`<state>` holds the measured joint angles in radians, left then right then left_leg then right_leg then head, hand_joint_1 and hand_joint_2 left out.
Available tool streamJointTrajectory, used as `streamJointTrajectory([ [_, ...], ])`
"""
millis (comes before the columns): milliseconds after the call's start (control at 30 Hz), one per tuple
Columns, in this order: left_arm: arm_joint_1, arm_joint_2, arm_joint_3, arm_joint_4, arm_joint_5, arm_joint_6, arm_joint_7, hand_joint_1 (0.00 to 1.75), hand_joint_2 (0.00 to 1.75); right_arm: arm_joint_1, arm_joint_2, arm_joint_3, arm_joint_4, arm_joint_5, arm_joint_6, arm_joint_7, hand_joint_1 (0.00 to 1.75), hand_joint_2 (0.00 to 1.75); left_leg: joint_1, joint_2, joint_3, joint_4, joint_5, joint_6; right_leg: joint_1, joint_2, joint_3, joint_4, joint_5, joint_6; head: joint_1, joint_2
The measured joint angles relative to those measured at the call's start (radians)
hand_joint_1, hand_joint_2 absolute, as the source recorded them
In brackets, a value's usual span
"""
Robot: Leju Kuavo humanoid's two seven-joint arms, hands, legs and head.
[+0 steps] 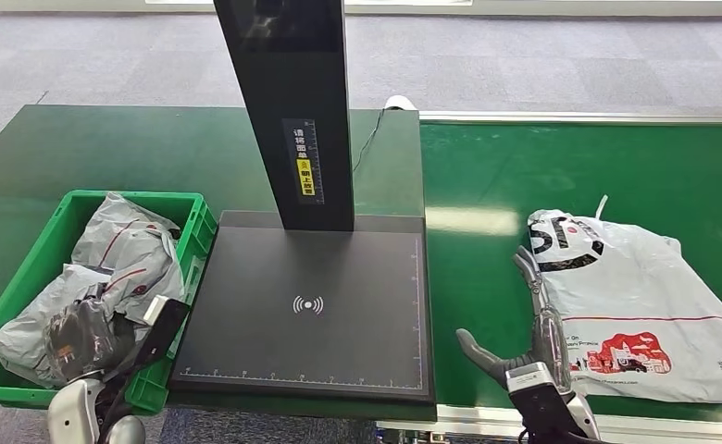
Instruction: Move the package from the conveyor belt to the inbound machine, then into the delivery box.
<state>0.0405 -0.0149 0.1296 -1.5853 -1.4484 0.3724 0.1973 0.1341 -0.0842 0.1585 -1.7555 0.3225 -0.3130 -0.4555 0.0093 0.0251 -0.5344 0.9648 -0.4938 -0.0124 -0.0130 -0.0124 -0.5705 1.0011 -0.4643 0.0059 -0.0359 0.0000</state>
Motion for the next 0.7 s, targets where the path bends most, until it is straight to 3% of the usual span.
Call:
streamJointTrajectory([
  [67,0.000,0.004,-0.008,0.008,-0.003,-0.003,0.013,0.00,1.75,0.000,0.002,-0.002,-0.001,0.005,0.009,0.001,0.00,1.75,0.000,0.000,0.000,0.000,0.000,0.000,0.000,0.000,0.000,0.000,0.000,0.000,0.000,0.000],
  [300,0.000,0.006,-0.015,0.008,0.142,0.174,-0.048,0.00,1.75,0.000,0.007,-0.002,-0.002,0.015,0.017,0.003,0.00,1.75,0.000,0.000,0.000,0.000,0.000,0.000,0.000,0.000,0.000,0.000,0.000,0.000,0.000,0.000],
  [467,-0.001,0.007,-0.018,-0.004,0.183,0.230,-0.093,0.00,1.75,-0.001,0.009,-0.002,-0.002,0.015,0.015,0.003,0.00,1.75,0.000,0.000,0.000,0.000,0.000,0.000,0.000,-0.001,0.000,0.000,0.000,0.000,0.000,0.000],
  [567,-0.002,-0.002,-0.023,-0.030,0.266,0.283,-0.243,0.00,1.75,-0.001,0.010,-0.001,-0.002,0.012,0.010,0.002,0.00,1.75,0.000,-0.001,0.000,0.000,0.000,0.000,0.000,-0.001,0.000,0.000,0.000,0.000,0.000,0.000],
  [700,-0.008,-0.070,0.010,-0.102,0.414,0.291,-0.581,0.00,1.75,-0.005,0.011,-0.001,-0.001,0.000,0.003,-0.004,0.00,1.75,0.000,-0.001,-0.001,0.000,0.000,0.000,0.000,-0.001,0.000,0.000,0.000,0.000,0.000,0.000],
])
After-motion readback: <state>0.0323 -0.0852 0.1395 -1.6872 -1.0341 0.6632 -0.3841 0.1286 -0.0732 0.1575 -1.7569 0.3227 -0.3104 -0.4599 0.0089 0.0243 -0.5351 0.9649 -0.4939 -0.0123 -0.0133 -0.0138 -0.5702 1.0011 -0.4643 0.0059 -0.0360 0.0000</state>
